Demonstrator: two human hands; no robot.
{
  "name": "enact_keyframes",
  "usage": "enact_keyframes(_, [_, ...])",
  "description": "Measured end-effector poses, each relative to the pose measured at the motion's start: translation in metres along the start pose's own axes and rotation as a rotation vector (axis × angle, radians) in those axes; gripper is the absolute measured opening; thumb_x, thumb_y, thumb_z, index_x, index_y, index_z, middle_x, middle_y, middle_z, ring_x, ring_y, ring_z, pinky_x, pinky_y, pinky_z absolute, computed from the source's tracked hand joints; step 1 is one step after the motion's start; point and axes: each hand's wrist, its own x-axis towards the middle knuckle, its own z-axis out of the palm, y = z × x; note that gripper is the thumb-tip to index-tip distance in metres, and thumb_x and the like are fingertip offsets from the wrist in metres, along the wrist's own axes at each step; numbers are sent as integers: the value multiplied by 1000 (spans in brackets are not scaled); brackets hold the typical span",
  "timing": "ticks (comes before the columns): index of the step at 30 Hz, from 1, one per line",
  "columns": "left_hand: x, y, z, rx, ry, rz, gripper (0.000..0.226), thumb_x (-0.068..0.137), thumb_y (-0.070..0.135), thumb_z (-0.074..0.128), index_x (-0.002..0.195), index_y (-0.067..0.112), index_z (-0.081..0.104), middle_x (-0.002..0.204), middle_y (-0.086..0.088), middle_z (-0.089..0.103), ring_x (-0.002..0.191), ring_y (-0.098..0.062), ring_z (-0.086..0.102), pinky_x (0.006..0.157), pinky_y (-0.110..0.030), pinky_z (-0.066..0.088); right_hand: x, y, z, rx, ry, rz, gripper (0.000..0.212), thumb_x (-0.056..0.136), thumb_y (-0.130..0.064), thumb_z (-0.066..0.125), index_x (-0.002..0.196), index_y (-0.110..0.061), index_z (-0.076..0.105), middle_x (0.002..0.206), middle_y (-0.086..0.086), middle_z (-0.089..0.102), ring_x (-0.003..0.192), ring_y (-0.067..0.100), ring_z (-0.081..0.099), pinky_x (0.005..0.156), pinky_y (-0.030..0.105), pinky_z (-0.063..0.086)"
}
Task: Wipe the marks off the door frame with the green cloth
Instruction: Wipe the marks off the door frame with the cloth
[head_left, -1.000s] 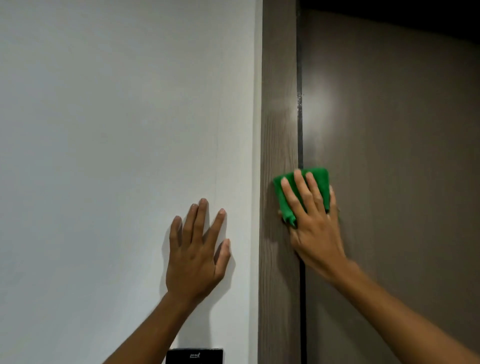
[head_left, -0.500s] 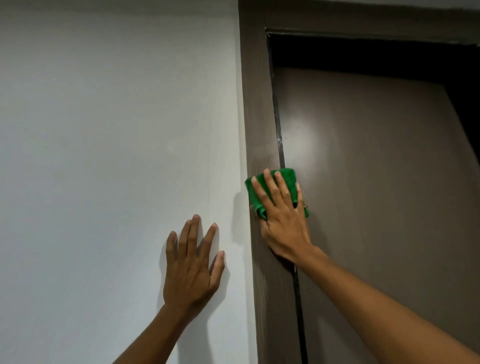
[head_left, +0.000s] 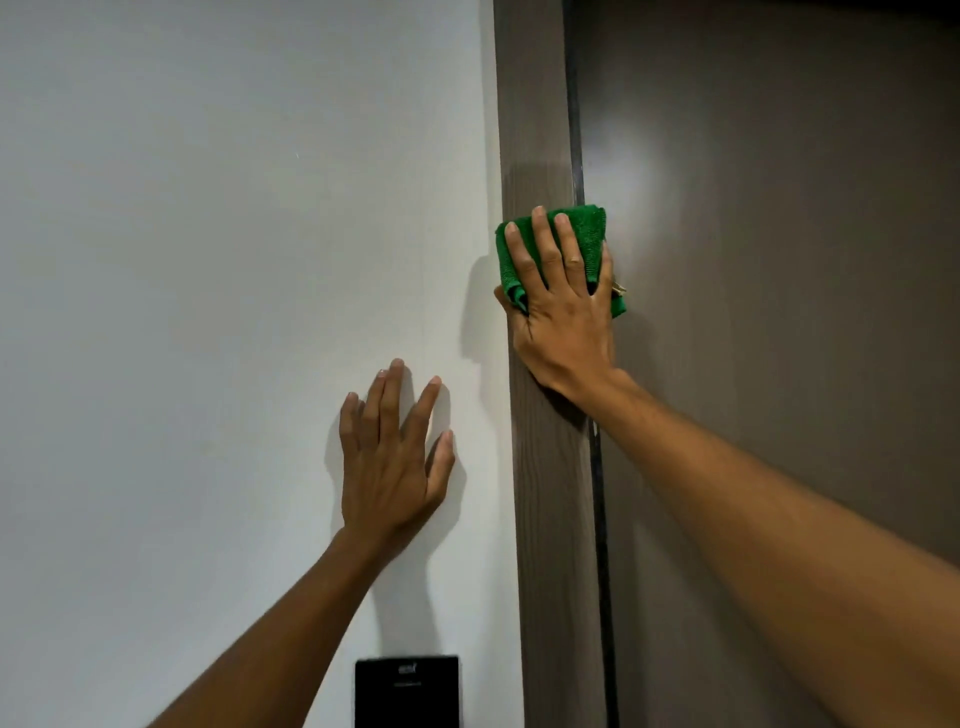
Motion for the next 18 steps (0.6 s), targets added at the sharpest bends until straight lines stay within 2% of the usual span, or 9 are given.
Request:
enact_keyframes(7, [-118,50,9,-34,-65,-15,68,86,43,54,146,21,32,158,-16,24,147,-30,18,120,-53,13,-83,-14,-20,3,-57,74,58,97,-49,32,148,-24,23,158,6,22,146,22,14,116,60,8])
enact_keyframes(9, [-144,59,10,-7,-135,-11,69,87,45,51,148,22,29,159,-16,21,148,-30,15,118,-55,15,-117,-16,-28,8,-85,81,59,97,-50,32,148,-23,24,158,6,22,146,23,15,116,60,8])
enact_keyframes(12, [-185,59,8,61,-226,-10,70,89,47,47,150,23,23,161,-15,15,149,-29,7,119,-55,11,-191,-32,-36,18,-167,102,60,96,-50,35,148,-23,23,158,6,20,146,23,12,116,61,7])
enact_keyframes(18, [-211,54,7,95,-265,9,69,93,51,36,152,23,14,162,-15,10,150,-29,3,119,-55,9,-343,-64,-48,-11,-297,73,67,92,-46,48,148,-25,20,159,3,13,147,23,11,116,59,8])
